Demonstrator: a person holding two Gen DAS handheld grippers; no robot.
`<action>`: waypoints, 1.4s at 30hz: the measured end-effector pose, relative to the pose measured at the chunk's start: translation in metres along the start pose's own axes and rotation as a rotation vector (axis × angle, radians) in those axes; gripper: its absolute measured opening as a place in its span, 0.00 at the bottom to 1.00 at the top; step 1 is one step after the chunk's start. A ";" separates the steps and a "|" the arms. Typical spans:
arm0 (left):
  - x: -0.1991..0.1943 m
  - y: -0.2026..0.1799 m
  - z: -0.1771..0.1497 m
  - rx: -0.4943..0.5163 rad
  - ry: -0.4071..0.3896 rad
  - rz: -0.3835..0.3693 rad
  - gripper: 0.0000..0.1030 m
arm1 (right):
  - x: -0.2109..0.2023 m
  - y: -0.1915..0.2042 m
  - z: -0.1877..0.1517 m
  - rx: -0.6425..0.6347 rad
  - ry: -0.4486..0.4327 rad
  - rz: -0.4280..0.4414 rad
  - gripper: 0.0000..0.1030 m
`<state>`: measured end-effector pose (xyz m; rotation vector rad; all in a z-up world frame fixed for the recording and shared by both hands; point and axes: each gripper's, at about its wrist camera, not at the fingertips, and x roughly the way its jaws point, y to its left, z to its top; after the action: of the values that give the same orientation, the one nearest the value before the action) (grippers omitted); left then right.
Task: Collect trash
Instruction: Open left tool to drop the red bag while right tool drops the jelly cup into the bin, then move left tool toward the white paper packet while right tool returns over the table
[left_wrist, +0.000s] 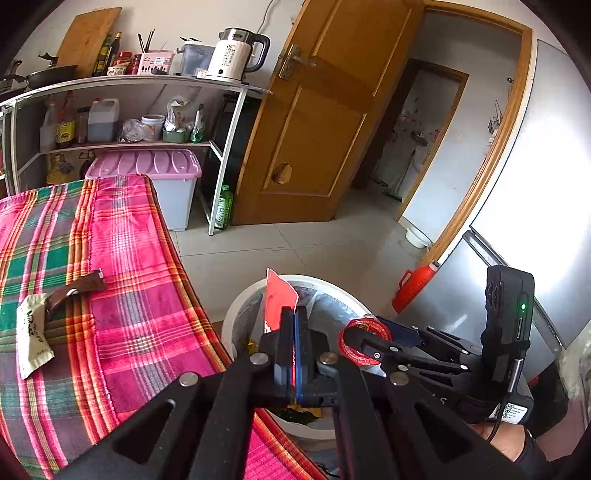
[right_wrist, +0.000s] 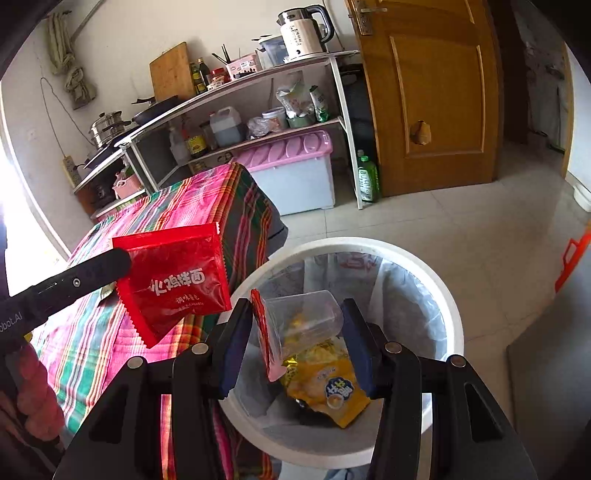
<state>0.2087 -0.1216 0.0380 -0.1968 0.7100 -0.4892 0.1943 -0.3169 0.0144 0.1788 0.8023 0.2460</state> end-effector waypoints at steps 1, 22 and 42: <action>0.004 -0.001 -0.002 0.001 0.011 -0.004 0.00 | 0.000 -0.002 -0.001 0.004 0.002 -0.003 0.49; 0.055 -0.002 -0.014 -0.020 0.118 -0.012 0.02 | 0.026 -0.031 -0.008 0.054 0.068 -0.044 0.55; -0.005 0.017 -0.019 -0.025 0.008 0.054 0.03 | -0.011 0.013 -0.003 -0.013 -0.025 0.004 0.55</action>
<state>0.1991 -0.1044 0.0213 -0.1985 0.7281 -0.4297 0.1826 -0.3073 0.0235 0.1705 0.7750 0.2521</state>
